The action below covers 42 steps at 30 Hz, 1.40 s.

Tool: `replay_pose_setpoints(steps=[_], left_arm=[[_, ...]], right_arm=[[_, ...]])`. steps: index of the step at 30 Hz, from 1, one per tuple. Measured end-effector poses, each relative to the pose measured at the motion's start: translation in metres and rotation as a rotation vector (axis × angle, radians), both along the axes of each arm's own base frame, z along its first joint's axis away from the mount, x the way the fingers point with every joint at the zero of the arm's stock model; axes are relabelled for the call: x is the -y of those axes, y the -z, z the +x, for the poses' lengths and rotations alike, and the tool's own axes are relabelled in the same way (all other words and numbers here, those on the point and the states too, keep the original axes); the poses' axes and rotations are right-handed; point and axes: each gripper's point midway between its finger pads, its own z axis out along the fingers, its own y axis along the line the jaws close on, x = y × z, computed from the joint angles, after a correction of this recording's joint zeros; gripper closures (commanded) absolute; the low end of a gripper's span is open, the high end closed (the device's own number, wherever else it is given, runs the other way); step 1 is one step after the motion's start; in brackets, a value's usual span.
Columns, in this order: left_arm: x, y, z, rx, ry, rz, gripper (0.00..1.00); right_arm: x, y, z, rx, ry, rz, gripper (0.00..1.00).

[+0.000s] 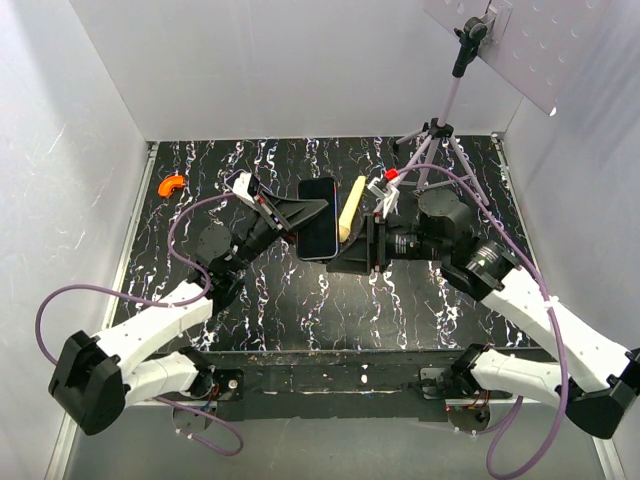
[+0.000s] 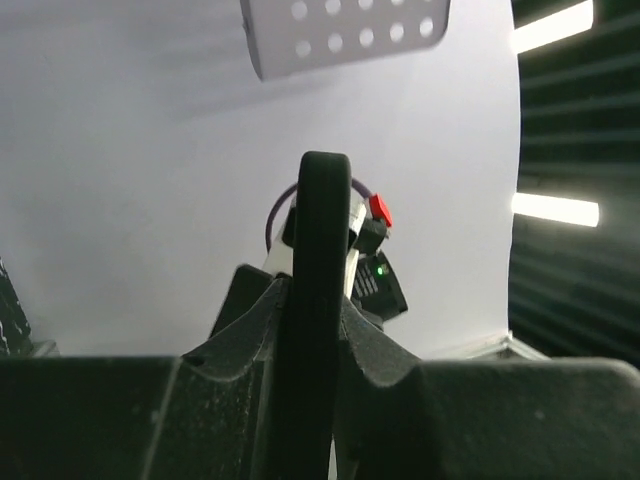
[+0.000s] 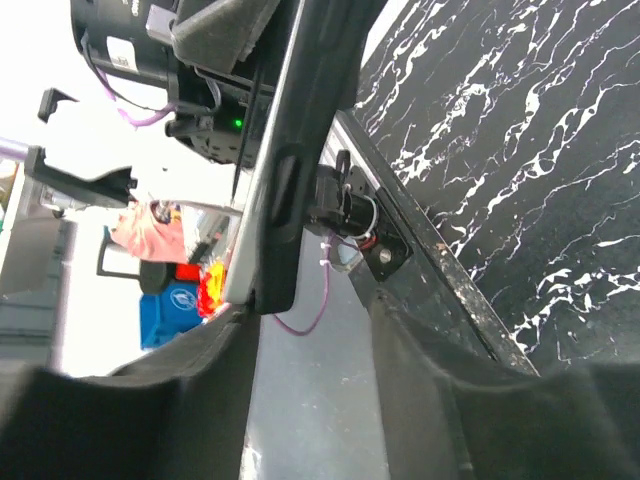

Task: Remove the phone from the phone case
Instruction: Remove the phone case from the phone.

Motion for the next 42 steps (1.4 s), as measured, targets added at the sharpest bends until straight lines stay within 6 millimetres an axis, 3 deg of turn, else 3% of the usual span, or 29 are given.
replay_pose_setpoints(steps=[3,5,6,11,19,25,32,42], left_arm=[[0.002,-0.008,-0.021,0.059,0.030,0.032,1.00],[0.002,-0.011,-0.031,0.087,0.045,0.046,1.00],[0.001,-0.012,-0.035,0.101,0.052,0.051,1.00],[0.000,-0.012,-0.038,0.124,0.047,0.068,1.00],[0.004,0.004,-0.034,0.101,0.038,0.135,1.00],[0.004,0.007,-0.033,0.099,0.036,0.148,1.00],[0.004,0.006,-0.033,0.104,0.034,0.149,1.00],[0.004,0.007,-0.033,0.102,0.034,0.150,1.00]], right_arm=[[0.009,-0.004,-0.017,0.014,-0.038,0.010,0.38],[0.016,-0.007,-0.025,0.024,-0.040,0.020,0.57],[0.020,-0.008,-0.028,0.026,-0.039,0.027,0.61],[0.029,-0.023,-0.039,-0.010,-0.024,0.077,0.69],[0.016,-0.049,-0.038,-0.085,-0.047,0.191,0.73],[0.012,-0.055,-0.035,-0.099,-0.046,0.226,0.73],[0.009,-0.040,-0.031,-0.128,-0.035,0.196,0.73],[0.010,-0.038,-0.031,-0.114,-0.031,0.191,0.72]])
